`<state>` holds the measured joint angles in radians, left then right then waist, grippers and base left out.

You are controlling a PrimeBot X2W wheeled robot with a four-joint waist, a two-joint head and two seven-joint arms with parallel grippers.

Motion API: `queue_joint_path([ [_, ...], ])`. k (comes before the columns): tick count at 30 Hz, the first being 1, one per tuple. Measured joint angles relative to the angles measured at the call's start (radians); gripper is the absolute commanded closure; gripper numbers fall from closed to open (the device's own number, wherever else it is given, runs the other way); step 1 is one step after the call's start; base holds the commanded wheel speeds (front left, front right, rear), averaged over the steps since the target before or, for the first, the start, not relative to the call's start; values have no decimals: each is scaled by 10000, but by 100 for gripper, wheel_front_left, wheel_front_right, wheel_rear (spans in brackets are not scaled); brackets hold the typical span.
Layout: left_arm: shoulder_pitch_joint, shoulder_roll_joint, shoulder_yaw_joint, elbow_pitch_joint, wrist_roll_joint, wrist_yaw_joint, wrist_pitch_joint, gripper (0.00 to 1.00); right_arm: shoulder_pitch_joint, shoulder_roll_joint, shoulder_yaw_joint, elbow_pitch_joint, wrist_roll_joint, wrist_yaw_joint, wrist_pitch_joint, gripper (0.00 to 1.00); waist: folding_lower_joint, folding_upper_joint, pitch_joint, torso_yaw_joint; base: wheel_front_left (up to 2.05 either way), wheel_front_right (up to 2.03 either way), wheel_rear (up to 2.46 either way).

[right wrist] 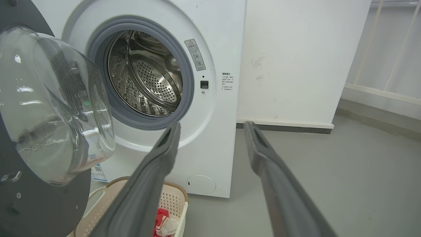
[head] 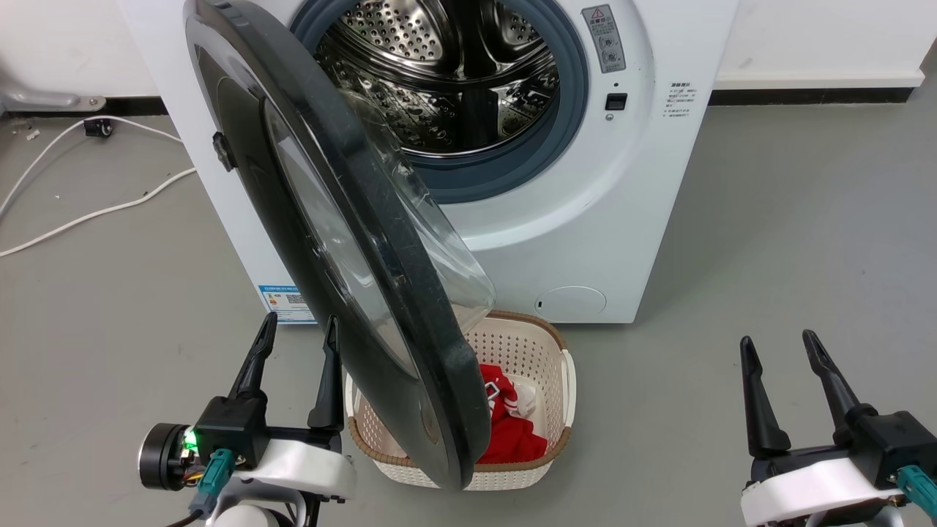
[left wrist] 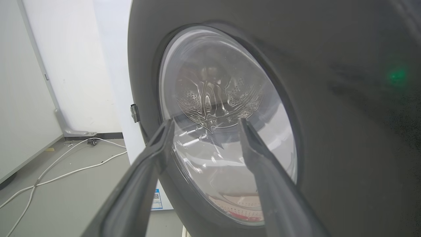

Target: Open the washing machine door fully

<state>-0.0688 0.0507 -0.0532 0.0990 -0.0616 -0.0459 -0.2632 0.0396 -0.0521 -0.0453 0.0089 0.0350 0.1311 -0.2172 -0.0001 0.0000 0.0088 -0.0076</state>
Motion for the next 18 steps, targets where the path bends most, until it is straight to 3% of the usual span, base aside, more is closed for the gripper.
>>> queue_joint_path([
  [5,0,0,-12,12,-4,4,0,0,-35,0,19,146,117,0,-25,0,0,0,-14,-1,0,0,0],
  [6,0,0,-12,8,-23,6,0,35,-41,0,15,167,165,0,-27,0,0,0,-15,-1,0,0,0],
  [7,0,0,-13,10,-33,8,0,100,-41,0,12,188,176,0,-35,0,0,0,-15,-1,0,0,0],
  [18,-134,-2,56,-506,-58,113,0,100,-59,0,35,267,355,0,-81,0,1,0,44,12,0,0,0],
])
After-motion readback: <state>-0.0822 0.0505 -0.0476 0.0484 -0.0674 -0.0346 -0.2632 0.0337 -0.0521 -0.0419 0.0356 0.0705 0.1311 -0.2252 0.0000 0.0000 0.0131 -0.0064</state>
